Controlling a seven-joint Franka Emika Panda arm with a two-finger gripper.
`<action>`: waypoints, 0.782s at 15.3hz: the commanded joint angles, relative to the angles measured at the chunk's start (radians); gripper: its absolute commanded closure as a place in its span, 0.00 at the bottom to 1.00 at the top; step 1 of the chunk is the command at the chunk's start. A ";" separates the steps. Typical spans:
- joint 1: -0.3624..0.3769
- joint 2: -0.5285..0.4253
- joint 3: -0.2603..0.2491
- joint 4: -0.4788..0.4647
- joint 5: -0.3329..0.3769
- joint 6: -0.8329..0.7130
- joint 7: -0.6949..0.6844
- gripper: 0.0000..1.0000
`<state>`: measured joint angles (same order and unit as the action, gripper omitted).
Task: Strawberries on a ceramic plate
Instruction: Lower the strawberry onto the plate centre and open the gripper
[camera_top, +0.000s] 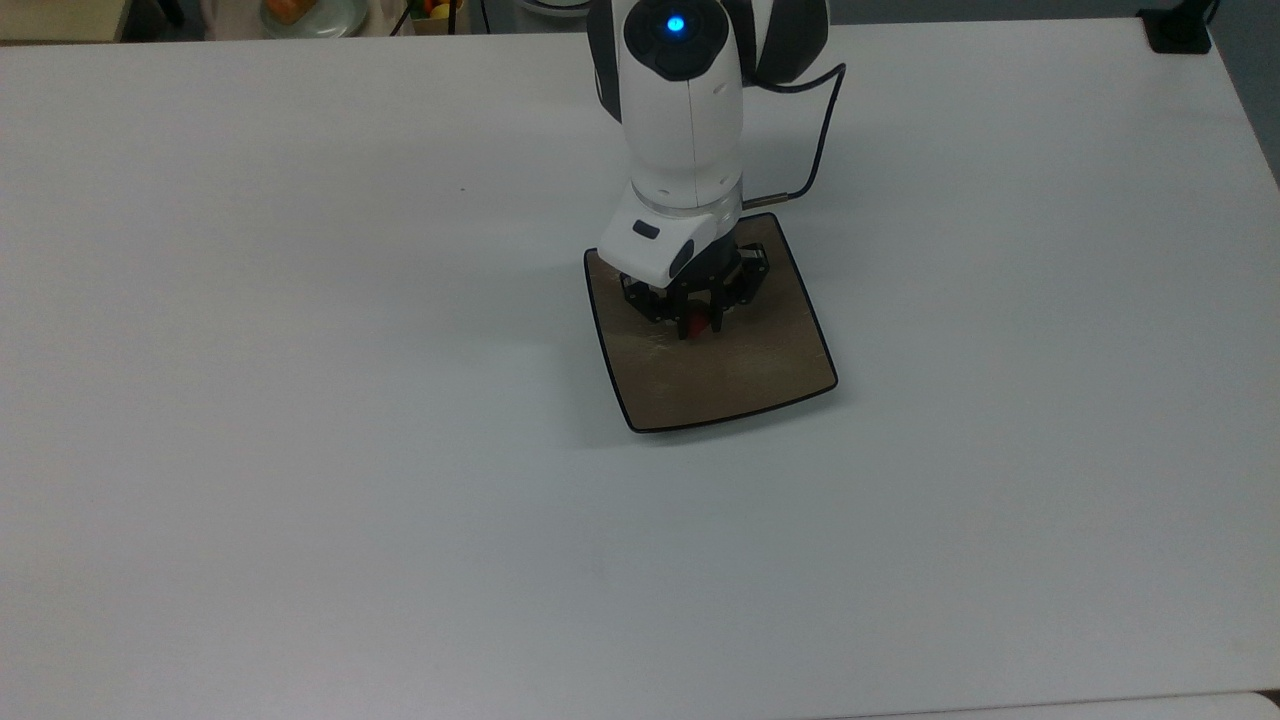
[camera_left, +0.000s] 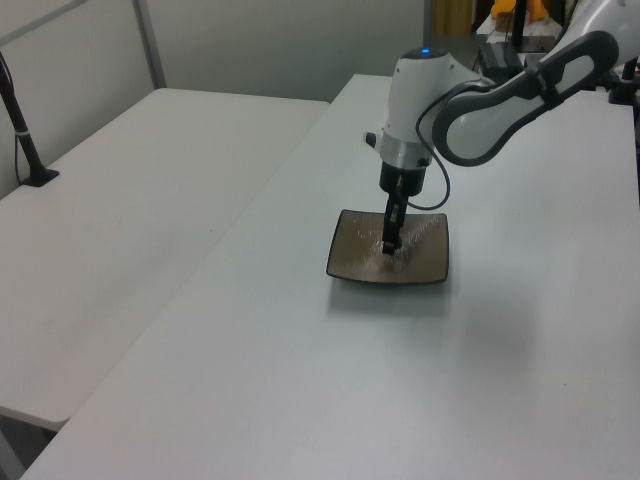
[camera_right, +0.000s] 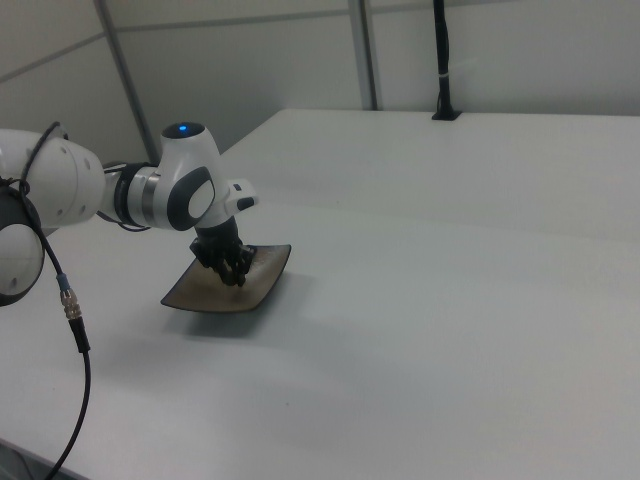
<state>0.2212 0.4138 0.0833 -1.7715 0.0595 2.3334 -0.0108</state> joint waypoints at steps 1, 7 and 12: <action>0.010 -0.001 0.001 -0.016 0.014 0.029 0.019 0.47; 0.010 -0.038 0.000 -0.006 0.013 0.006 0.019 0.00; 0.000 -0.140 -0.010 0.018 0.003 -0.222 0.019 0.00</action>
<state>0.2237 0.3668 0.0835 -1.7491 0.0600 2.2585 -0.0100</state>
